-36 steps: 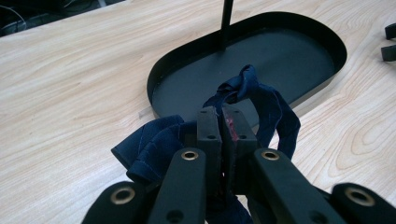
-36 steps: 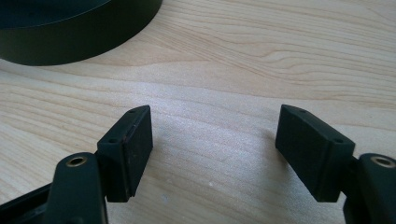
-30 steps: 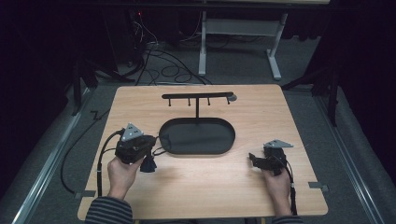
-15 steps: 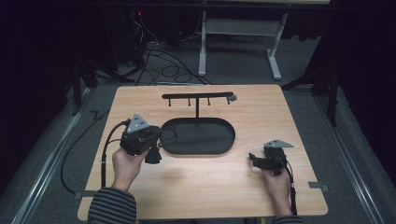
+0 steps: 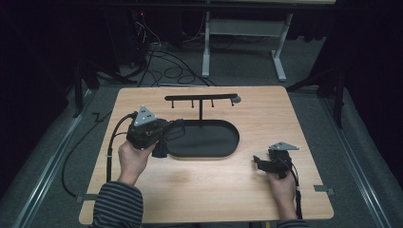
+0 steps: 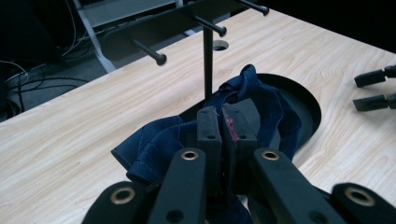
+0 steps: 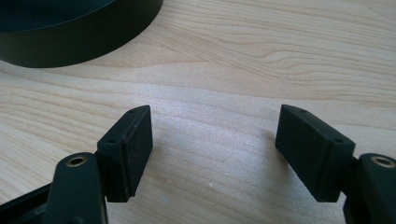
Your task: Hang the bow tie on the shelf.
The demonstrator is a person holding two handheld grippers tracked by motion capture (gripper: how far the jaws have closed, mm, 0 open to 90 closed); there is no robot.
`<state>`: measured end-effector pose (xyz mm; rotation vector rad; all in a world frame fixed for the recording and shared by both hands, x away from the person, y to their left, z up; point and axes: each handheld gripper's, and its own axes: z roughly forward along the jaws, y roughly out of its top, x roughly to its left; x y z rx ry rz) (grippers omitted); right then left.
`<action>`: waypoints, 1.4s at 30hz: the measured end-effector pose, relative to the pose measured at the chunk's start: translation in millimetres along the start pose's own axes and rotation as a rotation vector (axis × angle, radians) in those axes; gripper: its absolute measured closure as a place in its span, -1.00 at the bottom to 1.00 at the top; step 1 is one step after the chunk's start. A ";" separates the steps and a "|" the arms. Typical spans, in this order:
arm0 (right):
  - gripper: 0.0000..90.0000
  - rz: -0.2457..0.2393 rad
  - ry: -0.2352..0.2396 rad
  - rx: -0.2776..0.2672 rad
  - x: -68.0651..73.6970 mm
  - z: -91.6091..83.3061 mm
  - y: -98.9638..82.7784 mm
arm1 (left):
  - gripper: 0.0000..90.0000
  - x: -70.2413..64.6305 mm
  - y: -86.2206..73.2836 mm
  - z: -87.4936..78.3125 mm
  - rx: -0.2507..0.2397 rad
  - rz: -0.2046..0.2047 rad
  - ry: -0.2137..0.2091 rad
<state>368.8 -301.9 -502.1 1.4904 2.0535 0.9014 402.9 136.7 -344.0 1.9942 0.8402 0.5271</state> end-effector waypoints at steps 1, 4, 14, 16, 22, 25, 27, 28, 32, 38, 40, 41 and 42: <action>-0.36 0.001 0.001 0.000 0.0 -0.1 0.0 | 0.92 1.1 1.6 0.8 0.000 -0.001 0.003; -0.36 0.001 0.001 0.000 -0.1 -0.1 0.0 | 0.92 5.7 6.4 2.5 0.002 0.002 0.013; -0.36 0.003 0.004 -0.001 -0.7 -0.2 -0.1 | 0.92 15.2 20.4 8.8 -0.037 -0.031 0.014; -0.36 0.003 0.003 -0.001 -0.6 -0.2 -0.1 | 0.92 14.5 23.4 10.4 -0.036 -0.025 0.019; -0.36 0.003 0.004 -0.001 -0.8 -0.2 -0.1 | 0.92 16.6 29.8 18.0 -0.031 -0.018 0.045; -0.36 0.004 0.006 -0.002 -1.1 -0.3 -0.1 | 0.92 19.8 31.0 20.6 -0.038 -0.022 0.056; -0.36 0.004 0.006 -0.002 -1.1 -0.3 -0.1 | 0.92 22.8 31.3 22.7 -0.039 -0.027 0.066; -0.36 0.004 0.006 -0.002 -1.0 -0.3 -0.1 | 0.92 24.4 31.7 23.9 -0.037 -0.029 0.069; -0.36 0.004 0.005 -0.001 -1.1 -0.3 -0.1 | 0.92 27.7 33.1 28.2 -0.028 -0.025 0.082; -0.36 0.005 0.005 -0.001 -0.9 -0.3 -0.1 | 0.92 29.7 32.6 33.1 -0.032 -0.025 0.107; -0.36 0.004 0.005 -0.002 -0.9 -0.2 -0.1 | 0.92 31.0 30.9 35.2 -0.027 -0.026 0.114; -0.36 0.003 0.003 -0.001 -0.7 -0.2 -0.1 | 0.91 31.9 29.4 36.7 -0.020 -0.025 0.123; -0.36 0.003 0.003 -0.001 -0.7 -0.2 -0.1 | 0.91 31.9 29.4 36.7 -0.020 -0.025 0.123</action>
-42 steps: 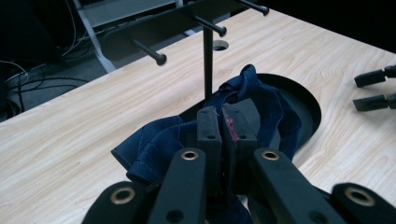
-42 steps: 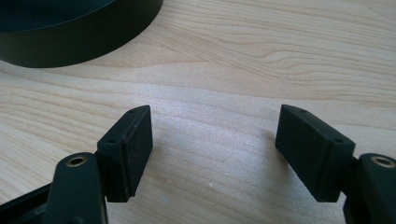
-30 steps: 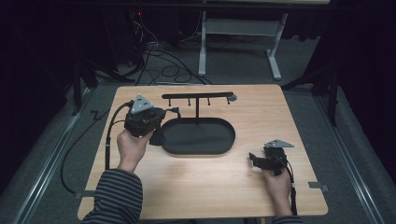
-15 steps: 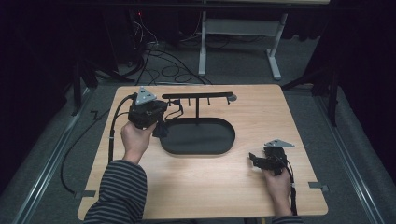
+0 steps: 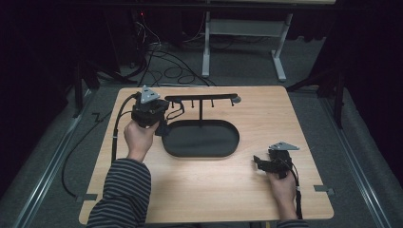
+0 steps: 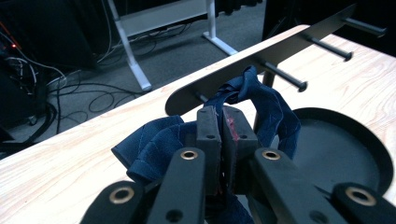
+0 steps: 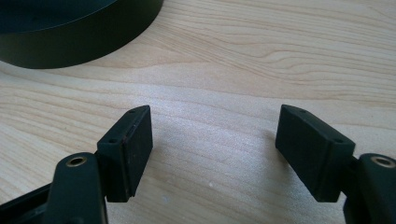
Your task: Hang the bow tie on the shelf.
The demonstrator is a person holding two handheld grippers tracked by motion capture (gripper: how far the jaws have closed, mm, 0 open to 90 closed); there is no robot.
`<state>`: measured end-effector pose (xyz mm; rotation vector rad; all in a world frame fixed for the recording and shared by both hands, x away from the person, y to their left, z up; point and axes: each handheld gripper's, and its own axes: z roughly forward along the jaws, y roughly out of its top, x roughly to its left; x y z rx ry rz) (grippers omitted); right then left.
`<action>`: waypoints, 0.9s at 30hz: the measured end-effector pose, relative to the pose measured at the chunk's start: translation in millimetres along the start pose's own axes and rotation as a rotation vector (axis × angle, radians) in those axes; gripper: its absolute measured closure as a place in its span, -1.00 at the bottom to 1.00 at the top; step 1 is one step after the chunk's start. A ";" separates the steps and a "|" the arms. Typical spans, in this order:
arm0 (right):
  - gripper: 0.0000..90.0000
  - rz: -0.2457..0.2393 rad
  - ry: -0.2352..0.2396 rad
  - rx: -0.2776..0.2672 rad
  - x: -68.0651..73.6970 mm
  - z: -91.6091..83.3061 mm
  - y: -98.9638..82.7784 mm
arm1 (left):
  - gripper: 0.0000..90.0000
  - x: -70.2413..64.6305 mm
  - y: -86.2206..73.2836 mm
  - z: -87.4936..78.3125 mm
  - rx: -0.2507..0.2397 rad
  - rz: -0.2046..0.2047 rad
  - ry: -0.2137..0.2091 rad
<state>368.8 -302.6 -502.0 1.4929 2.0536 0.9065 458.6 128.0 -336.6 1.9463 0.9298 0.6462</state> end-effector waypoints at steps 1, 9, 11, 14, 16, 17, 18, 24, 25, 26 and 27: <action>-0.36 0.000 -0.001 0.001 0.0 -0.1 0.0 | 0.90 0.6 -0.8 0.9 0.004 0.000 0.004; -0.36 0.000 0.000 0.000 0.0 0.0 0.0 | 0.89 4.8 -5.6 6.0 0.020 -0.016 0.024; -0.36 0.000 0.001 -0.001 -0.1 0.0 0.0 | 0.88 4.4 -6.1 6.8 0.029 -0.010 0.029; -0.36 0.001 0.002 -0.001 -0.4 0.0 0.1 | 0.87 4.3 -6.5 8.0 0.037 -0.010 0.028; -0.36 0.002 0.003 -0.001 -0.5 0.0 0.1 | 0.86 4.3 -7.1 9.0 0.043 -0.014 0.022; -0.36 0.004 0.005 -0.002 -0.7 0.0 0.1 | 0.85 4.1 -7.6 10.0 0.044 -0.018 0.021; -0.36 0.004 0.005 -0.002 -0.7 0.0 0.1 | 0.85 3.9 -8.0 10.7 0.048 -0.017 0.020; -0.36 0.010 0.010 -0.002 -1.5 -0.1 0.1 | 0.81 3.6 -9.3 13.5 0.061 -0.021 0.015; -0.36 0.011 0.011 -0.003 -1.6 -0.1 0.1 | 0.80 3.5 -9.4 13.4 0.060 -0.024 0.015; -0.36 0.011 0.011 -0.003 -1.6 -0.1 0.1 | 0.80 3.5 -9.4 13.2 0.060 -0.025 0.014; -0.36 0.011 0.011 -0.003 -1.7 -0.1 0.1 | 0.79 3.6 -9.5 13.0 0.060 -0.026 0.012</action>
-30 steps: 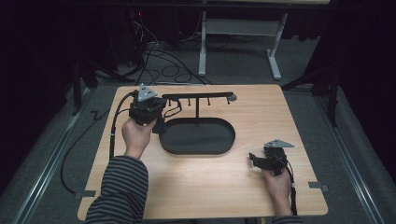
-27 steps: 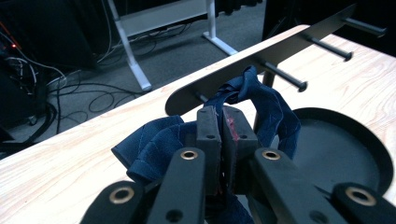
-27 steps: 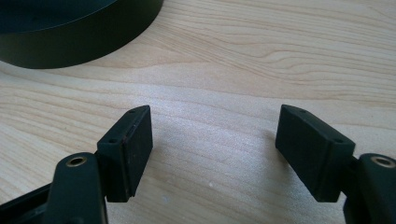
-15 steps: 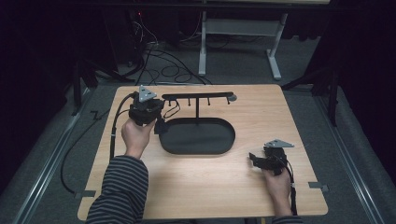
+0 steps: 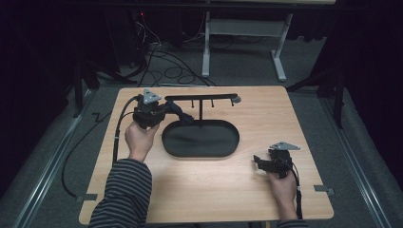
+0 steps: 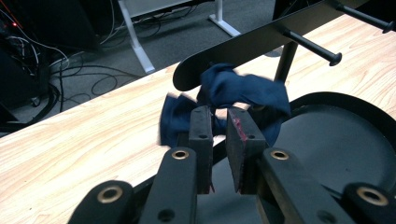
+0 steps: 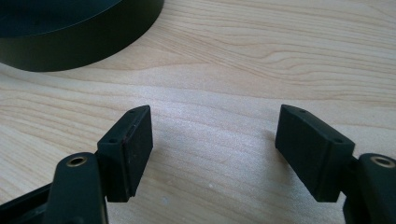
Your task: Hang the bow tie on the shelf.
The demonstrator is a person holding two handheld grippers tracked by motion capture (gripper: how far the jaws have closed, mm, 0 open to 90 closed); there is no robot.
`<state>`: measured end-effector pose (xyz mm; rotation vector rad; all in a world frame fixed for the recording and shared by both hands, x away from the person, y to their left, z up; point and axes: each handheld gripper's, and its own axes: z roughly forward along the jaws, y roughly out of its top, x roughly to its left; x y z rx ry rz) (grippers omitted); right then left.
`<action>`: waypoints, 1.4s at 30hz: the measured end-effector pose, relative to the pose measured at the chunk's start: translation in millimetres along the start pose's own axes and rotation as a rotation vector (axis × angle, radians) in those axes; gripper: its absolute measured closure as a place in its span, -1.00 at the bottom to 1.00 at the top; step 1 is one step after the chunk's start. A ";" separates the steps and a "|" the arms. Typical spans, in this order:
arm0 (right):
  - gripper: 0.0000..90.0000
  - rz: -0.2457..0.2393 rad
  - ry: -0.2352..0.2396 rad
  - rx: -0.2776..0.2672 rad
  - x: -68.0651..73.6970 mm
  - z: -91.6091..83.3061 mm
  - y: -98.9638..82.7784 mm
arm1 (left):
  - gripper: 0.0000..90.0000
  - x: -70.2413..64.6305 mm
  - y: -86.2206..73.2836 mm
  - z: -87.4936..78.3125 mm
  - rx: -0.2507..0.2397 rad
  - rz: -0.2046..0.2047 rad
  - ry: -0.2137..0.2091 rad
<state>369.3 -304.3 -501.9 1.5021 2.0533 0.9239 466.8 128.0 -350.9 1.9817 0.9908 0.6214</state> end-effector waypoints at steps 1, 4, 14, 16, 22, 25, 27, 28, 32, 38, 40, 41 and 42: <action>-0.36 0.000 0.000 0.000 0.0 0.0 0.0 | 0.78 0.1 0.0 -0.5 0.000 -0.001 -0.003; -0.36 0.000 -0.001 0.000 0.1 0.0 0.0 | 0.74 0.5 0.0 -1.5 -0.003 -0.007 -0.011; -0.36 -0.002 -0.001 -0.001 0.0 0.1 0.0 | 0.58 0.6 0.1 -11.2 -0.021 -0.014 -0.013; -0.36 0.000 -0.001 0.000 0.1 0.0 0.0 | 0.55 1.6 -0.5 -13.1 -0.017 -0.016 -0.013; -0.36 0.000 0.000 0.000 0.1 0.0 0.0 | 0.47 4.5 -6.6 -19.5 -0.020 -0.030 -0.011; -0.36 -0.001 0.000 -0.001 0.0 0.1 0.0 | 0.45 5.0 -9.8 -21.9 -0.011 -0.028 -0.010; -0.36 -0.001 -0.001 -0.001 0.0 0.1 0.0 | 0.45 5.0 -11.3 -24.6 -0.012 -0.026 -0.010; -0.36 -0.001 0.000 -0.001 0.0 0.1 0.0 | 0.44 5.1 -12.1 -26.1 -0.014 -0.026 -0.010; -0.36 0.000 -0.001 0.001 0.3 0.0 0.0 | 0.43 6.5 -16.0 -31.8 -0.024 -0.036 -0.010; -0.36 -0.002 -0.002 0.000 0.2 0.1 0.0 | 0.42 10.0 -22.1 -38.6 -0.023 -0.037 0.006; -0.36 -0.002 -0.002 0.000 0.2 0.1 0.0 | 0.41 10.6 -23.6 -40.9 -0.029 -0.046 0.005; -0.36 -0.002 -0.002 0.000 0.3 0.1 0.0 | 0.41 11.2 -24.4 -42.2 -0.029 -0.047 0.003; -0.36 -0.003 -0.003 0.001 0.4 0.0 0.1 | 0.41 11.5 -25.3 -43.1 -0.032 -0.051 0.002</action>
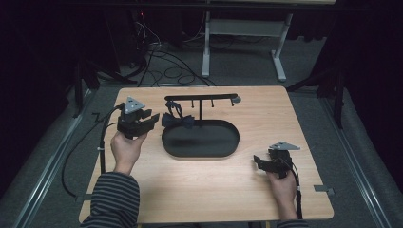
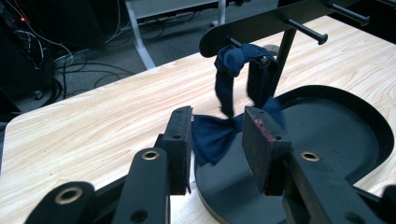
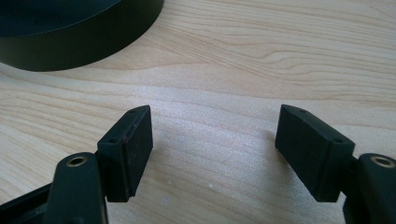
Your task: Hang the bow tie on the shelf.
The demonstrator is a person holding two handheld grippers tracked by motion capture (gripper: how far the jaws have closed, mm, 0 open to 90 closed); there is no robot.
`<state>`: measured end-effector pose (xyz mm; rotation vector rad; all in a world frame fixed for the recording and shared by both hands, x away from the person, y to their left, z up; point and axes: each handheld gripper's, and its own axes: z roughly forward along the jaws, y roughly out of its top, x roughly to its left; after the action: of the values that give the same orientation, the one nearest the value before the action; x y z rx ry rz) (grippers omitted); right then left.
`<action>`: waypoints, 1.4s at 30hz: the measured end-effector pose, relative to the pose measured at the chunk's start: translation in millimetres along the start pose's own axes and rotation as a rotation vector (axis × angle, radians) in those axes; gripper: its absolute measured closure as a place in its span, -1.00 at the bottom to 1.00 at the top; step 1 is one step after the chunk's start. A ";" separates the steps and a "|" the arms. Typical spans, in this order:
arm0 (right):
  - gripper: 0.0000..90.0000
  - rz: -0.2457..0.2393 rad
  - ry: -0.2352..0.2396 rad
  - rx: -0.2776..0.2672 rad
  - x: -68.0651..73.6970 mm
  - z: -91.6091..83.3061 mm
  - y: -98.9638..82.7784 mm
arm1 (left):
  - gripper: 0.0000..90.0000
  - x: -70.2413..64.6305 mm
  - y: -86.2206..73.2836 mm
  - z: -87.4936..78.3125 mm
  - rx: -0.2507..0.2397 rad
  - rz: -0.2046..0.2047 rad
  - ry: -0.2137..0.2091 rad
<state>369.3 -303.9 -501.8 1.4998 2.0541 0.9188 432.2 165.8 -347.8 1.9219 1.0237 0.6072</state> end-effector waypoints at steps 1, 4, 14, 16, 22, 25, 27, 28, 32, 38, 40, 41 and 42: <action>-0.36 -0.001 0.000 0.002 0.0 -0.1 0.1 | 0.41 0.5 -0.8 -1.0 0.001 -0.003 -0.003; -0.36 0.000 0.000 0.000 -0.1 0.0 0.0 | 0.40 0.1 -3.0 -3.7 0.000 -0.006 -0.009; -0.36 0.000 0.000 0.000 -0.1 0.0 0.0 | 0.37 -0.8 -10.5 -10.7 0.000 -0.014 -0.014; -0.36 0.000 0.000 0.000 -0.1 0.0 0.0 | 0.37 -0.9 -12.3 -12.4 0.001 -0.014 -0.015; -0.36 0.000 0.001 0.002 0.0 -0.1 0.1 | 0.36 -0.3 -17.0 -16.7 -0.002 -0.027 -0.022; -0.36 0.000 -0.001 0.000 0.0 0.0 0.0 | 0.36 -0.4 -18.3 -18.0 0.000 -0.028 -0.022; -0.36 0.000 0.000 0.000 0.0 0.0 0.0 | 0.36 -0.6 -18.5 -20.1 -0.005 -0.027 -0.021; -0.36 0.000 0.000 0.000 0.0 0.0 0.0 | 0.36 -0.8 -18.6 -21.2 -0.010 -0.028 -0.021; -0.36 0.000 -0.001 0.000 0.0 0.0 0.0 | 0.36 -1.3 -20.3 -24.0 -0.017 -0.034 -0.024; -0.36 0.000 -0.001 0.000 0.0 0.0 0.0 | 0.36 -2.0 -24.0 -27.0 -0.021 -0.042 -0.027; -0.36 -0.001 0.001 0.000 0.0 0.0 0.0 | 0.35 -2.0 -24.4 -28.2 -0.022 -0.044 -0.027; -0.36 0.000 0.001 0.000 0.0 0.0 0.0 | 0.35 -2.0 -24.4 -28.6 -0.020 -0.042 -0.027; -0.36 -0.001 0.001 0.000 0.0 0.0 0.0 | 0.35 -2.1 -24.6 -29.1 -0.019 -0.041 -0.026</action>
<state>369.3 -303.8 -501.9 1.4988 2.0550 0.9200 399.6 184.7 -353.8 1.8825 1.0351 0.5654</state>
